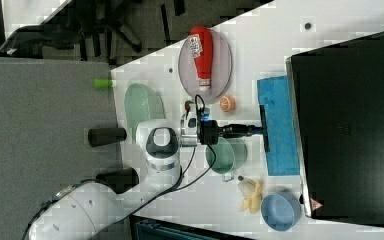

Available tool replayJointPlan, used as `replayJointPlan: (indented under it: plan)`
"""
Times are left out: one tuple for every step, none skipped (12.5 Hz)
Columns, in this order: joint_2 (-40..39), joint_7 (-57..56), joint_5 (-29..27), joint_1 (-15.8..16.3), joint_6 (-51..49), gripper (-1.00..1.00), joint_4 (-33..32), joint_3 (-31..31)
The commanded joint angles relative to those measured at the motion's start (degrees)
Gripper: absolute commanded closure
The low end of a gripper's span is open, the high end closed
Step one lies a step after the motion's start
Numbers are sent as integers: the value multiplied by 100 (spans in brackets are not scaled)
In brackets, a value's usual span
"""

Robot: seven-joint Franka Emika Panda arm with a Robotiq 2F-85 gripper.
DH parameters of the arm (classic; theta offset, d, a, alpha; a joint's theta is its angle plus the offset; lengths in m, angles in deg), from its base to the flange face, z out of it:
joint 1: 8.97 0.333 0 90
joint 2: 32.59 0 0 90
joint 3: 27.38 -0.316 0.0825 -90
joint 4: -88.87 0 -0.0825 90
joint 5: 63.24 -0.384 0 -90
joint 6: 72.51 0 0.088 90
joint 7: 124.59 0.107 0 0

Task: Flap open oven.

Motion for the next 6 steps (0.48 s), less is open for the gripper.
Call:
replayJointPlan:
  plan:
    - [-275,936,277,154,-132,65,247,70]
    - [-420,936,281,190,-122,65,325,69]
    - [-536,936,280,218,-131,65,401,72]
    - [-578,936,283,248,-224,65,457,77]
    - [-578,936,282,269,-258,65,481,76]
    - [-556,936,279,277,-195,65,507,75]
